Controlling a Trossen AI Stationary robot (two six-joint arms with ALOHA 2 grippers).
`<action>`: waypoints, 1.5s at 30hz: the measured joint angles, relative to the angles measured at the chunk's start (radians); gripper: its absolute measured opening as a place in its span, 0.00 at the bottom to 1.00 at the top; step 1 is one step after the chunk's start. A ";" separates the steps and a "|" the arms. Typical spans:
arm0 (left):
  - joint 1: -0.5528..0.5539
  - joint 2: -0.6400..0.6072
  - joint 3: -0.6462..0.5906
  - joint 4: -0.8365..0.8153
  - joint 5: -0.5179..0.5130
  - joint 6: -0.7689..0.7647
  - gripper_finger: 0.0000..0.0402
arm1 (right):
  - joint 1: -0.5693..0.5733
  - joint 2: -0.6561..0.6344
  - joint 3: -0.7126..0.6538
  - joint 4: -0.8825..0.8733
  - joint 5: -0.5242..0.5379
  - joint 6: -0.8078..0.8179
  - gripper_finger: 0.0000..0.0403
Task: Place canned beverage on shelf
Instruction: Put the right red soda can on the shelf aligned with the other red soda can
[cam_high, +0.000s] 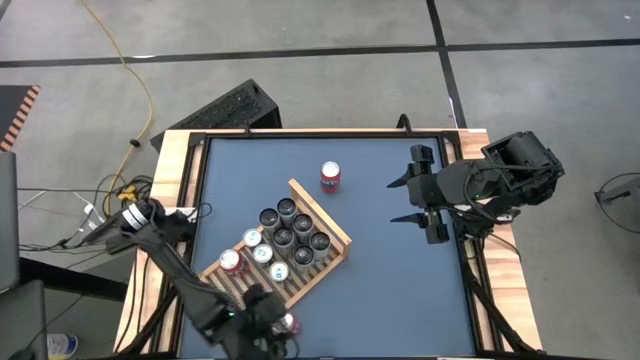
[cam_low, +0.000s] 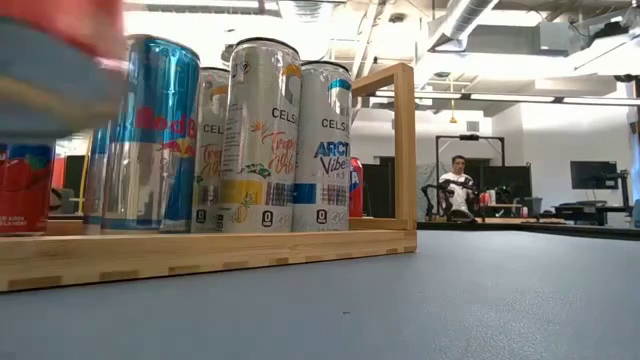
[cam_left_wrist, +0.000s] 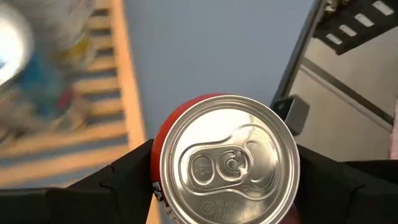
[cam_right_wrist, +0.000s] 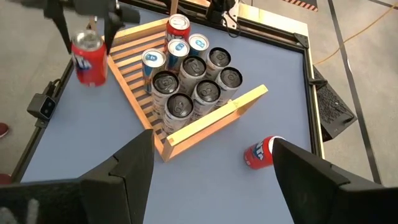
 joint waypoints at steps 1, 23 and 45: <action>-0.014 -0.013 0.000 -0.030 -0.008 -0.030 0.70 | 0.000 0.000 0.000 0.000 0.000 0.000 0.71; -0.089 -0.080 -0.063 -0.545 -0.078 -0.455 0.70 | 0.000 0.000 0.000 0.000 0.001 -0.002 0.71; -0.085 -0.252 -0.367 -0.285 -0.064 -0.544 0.71 | 0.000 0.000 0.000 0.000 0.002 0.017 0.71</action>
